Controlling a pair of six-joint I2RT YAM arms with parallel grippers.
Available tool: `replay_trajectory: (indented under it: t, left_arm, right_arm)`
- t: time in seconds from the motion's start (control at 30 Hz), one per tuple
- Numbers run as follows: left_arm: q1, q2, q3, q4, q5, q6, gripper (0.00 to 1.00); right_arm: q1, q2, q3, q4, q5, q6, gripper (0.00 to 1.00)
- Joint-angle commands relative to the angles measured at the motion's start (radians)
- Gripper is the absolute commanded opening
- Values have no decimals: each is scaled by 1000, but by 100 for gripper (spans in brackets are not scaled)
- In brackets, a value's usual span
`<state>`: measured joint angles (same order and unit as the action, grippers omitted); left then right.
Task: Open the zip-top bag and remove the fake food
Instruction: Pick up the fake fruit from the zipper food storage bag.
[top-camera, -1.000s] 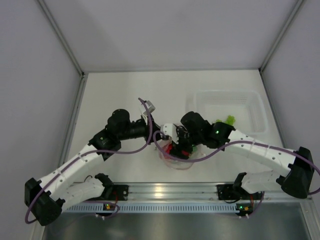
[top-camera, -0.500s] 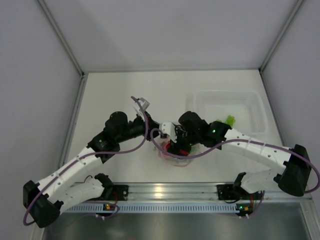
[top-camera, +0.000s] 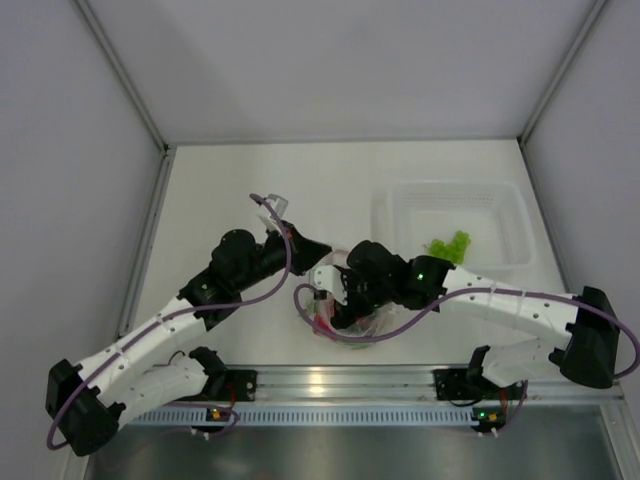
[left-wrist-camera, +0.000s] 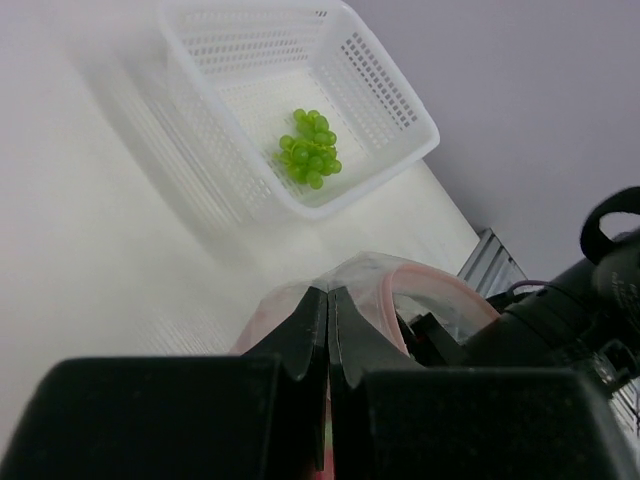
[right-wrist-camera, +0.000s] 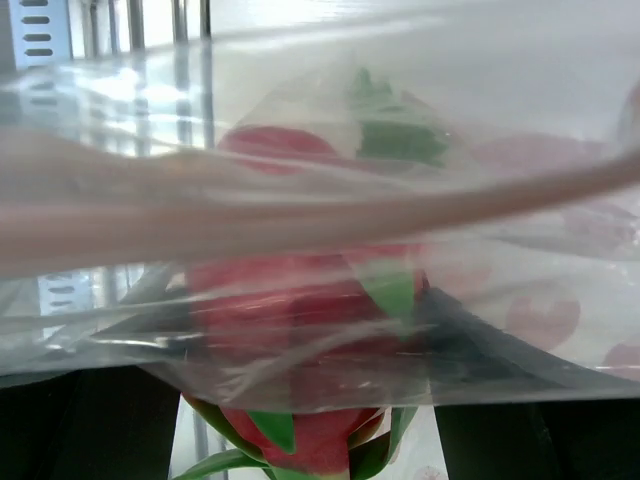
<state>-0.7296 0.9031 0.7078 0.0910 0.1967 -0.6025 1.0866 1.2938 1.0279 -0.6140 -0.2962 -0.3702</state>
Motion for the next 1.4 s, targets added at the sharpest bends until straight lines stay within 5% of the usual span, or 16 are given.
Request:
replay_trajectory:
  t: [0.0, 0.27, 0.43, 0.6, 0.87, 1.2, 1.37]
  left_arm:
    - [6, 14, -1, 141, -95, -20, 0]
    - [7, 28, -36, 90, -45, 18, 0]
    - [6, 68, -47, 93, 154, 43, 0]
    - [1, 50, -82, 92, 231, 76, 0]
    - [1, -44, -152, 70, 108, 92, 0]
    - [2, -89, -168, 6, -238, 44, 0]
    - [1, -93, -180, -2, -253, 27, 0]
  right_arm:
    - [52, -80, -6, 55, -25, -27, 0]
    - [59, -231, -84, 215, 225, 1, 0]
    - [59, -248, -111, 301, 282, 43, 0]
    - [58, -228, -101, 382, 514, 131, 0]
    - [41, -240, -101, 435, 595, 264, 0]
    - [42, -278, -101, 313, 356, 192, 0]
    - [45, -355, -181, 370, 339, 172, 0]
